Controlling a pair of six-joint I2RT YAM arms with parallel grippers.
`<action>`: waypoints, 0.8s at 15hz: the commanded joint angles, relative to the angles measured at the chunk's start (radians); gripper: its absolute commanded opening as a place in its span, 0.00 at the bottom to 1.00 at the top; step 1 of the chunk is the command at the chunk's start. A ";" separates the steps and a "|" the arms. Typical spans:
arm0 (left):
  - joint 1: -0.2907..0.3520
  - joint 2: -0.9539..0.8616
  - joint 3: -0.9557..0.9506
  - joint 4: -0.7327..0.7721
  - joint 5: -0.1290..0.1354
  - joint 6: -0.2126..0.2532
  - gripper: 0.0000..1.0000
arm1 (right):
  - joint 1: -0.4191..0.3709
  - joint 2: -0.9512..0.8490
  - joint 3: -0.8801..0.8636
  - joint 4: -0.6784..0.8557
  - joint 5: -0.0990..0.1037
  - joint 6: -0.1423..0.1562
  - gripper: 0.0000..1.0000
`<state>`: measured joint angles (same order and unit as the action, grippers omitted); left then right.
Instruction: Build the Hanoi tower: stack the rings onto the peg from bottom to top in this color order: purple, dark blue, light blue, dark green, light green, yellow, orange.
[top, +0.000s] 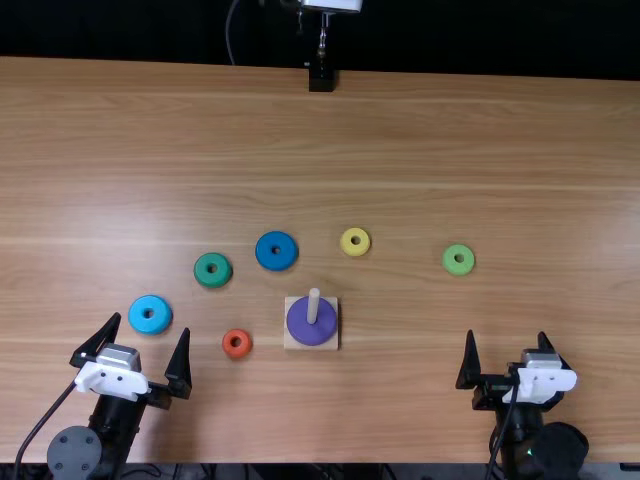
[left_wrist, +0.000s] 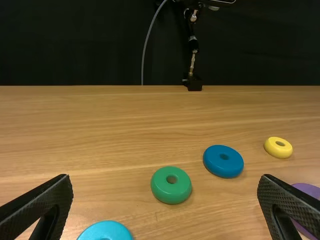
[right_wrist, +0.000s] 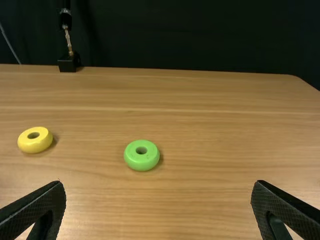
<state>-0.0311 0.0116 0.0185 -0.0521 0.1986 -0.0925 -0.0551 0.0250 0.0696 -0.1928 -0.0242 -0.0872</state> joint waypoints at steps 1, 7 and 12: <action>0.007 -0.012 -0.019 -0.009 0.024 0.008 1.00 | -0.008 -0.013 -0.031 0.008 0.013 0.004 1.00; 0.007 -0.012 -0.019 -0.009 0.024 0.008 1.00 | -0.006 -0.011 -0.033 0.008 0.011 -0.003 1.00; 0.007 -0.012 -0.019 -0.011 0.024 0.008 1.00 | -0.006 -0.011 -0.033 0.008 0.011 -0.003 1.00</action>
<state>-0.0311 0.0116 0.0185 -0.0521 0.1982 -0.0925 -0.0551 0.0250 0.0658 -0.1825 -0.0219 -0.0875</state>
